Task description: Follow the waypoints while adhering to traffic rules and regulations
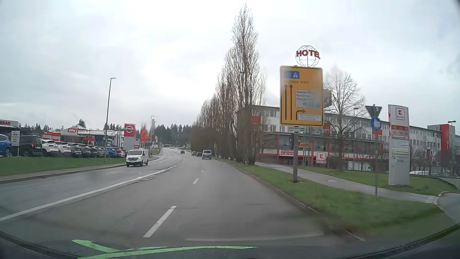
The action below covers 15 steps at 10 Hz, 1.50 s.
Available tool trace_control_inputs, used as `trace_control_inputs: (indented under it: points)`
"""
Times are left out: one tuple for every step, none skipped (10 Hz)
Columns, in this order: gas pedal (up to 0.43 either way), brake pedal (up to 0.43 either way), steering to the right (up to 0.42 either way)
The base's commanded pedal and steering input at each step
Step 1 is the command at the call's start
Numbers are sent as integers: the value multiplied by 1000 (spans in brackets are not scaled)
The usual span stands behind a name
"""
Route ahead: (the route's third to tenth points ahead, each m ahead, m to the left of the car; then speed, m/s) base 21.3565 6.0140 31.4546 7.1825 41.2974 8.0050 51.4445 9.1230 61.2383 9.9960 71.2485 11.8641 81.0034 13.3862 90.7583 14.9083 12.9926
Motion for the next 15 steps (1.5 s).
trace_control_inputs:
  points:
    - [118,0,-9]
    - [118,0,-9]
    - [118,0,-10]
    - [118,0,-9]
    - [118,0,-9]
    - [118,0,-9]
    - [118,0,-8]
    - [118,0,-9]
    - [118,0,-8]
    - [118,0,-8]
    - [118,0,-8]
    - [118,0,-8]
    - [118,0,-8]
    - [118,0,-9]
    - [130,0,-9]
